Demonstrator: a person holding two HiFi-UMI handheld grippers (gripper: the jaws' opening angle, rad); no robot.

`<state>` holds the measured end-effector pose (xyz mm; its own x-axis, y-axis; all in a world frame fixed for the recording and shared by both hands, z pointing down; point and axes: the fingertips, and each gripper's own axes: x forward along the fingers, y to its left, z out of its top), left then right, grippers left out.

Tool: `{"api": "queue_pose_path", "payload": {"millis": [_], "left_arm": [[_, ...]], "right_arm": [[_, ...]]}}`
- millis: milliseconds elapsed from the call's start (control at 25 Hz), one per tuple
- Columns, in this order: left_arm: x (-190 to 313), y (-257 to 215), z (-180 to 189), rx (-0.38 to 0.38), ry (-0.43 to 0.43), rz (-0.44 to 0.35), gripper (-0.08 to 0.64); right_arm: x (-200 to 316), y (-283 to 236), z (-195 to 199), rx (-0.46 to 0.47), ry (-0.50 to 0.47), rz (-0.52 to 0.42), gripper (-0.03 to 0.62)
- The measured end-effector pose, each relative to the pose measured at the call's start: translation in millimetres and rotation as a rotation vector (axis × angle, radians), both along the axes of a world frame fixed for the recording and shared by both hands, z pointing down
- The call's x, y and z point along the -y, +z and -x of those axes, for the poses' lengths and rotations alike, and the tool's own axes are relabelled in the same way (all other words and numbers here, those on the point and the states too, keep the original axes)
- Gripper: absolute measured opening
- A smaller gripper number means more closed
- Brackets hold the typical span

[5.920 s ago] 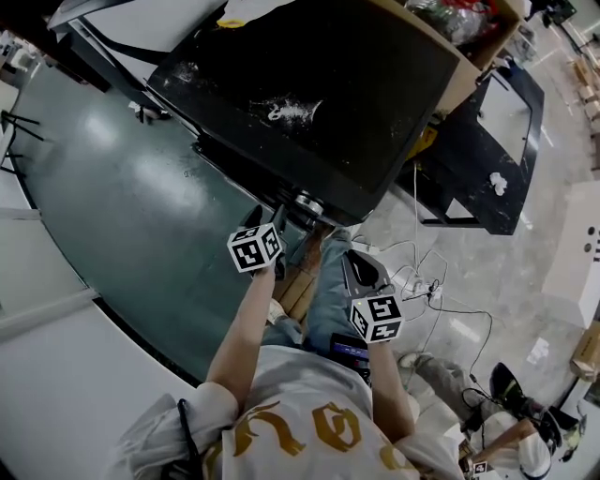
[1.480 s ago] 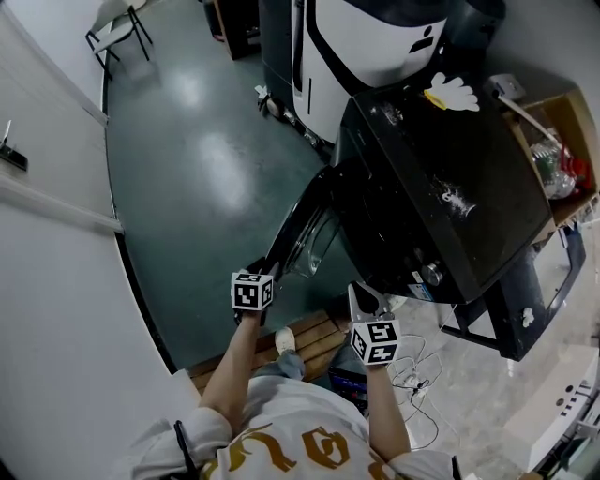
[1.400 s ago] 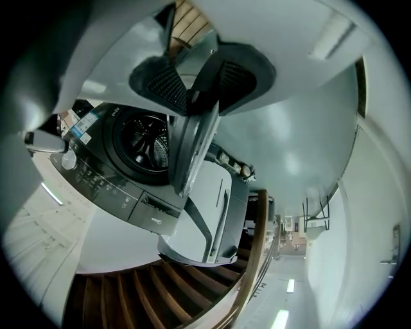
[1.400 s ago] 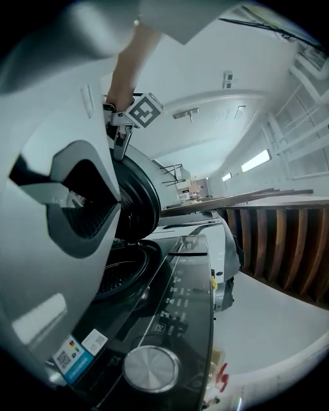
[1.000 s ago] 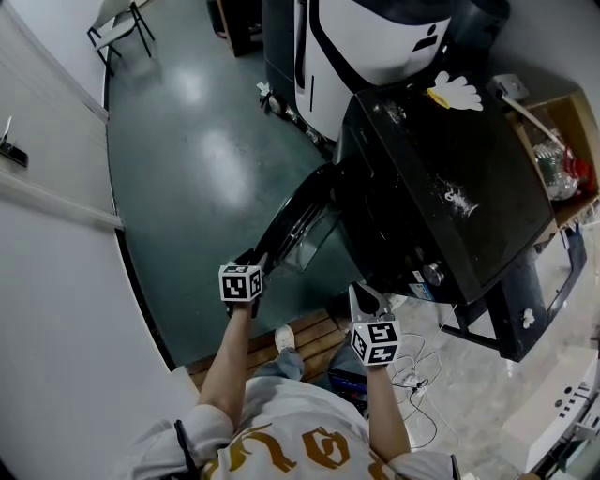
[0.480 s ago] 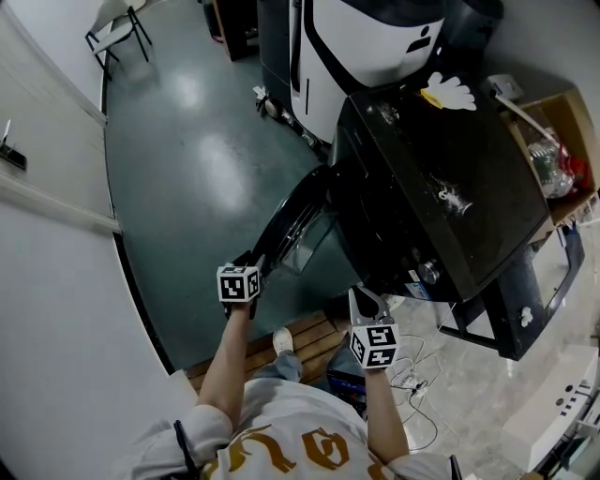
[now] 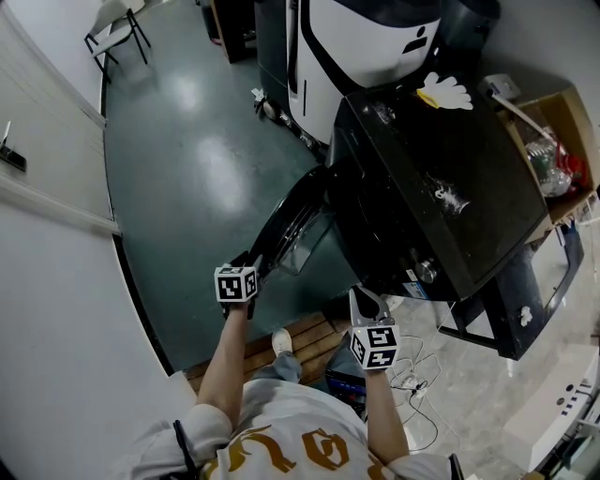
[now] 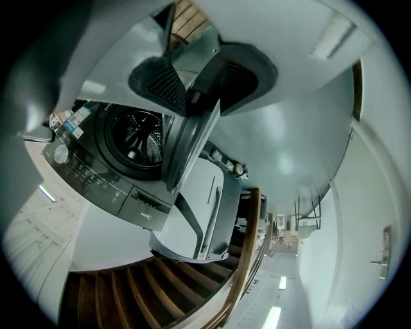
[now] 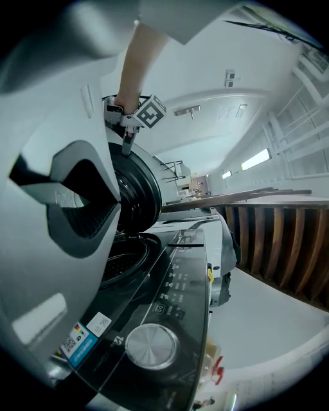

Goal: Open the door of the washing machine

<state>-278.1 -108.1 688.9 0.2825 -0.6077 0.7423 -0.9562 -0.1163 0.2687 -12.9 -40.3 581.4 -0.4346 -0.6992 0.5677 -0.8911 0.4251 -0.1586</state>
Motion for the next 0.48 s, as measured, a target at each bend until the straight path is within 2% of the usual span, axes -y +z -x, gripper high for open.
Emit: {"api": "queue_pose_path", "payload": {"millis": [480], "left_arm": [[0.3, 2.7, 2.3, -0.004, 0.000, -0.005, 0.161]], "right_arm": [[-1.1, 1.8, -1.0, -0.002, -0.005, -0.003, 0.020]]}}
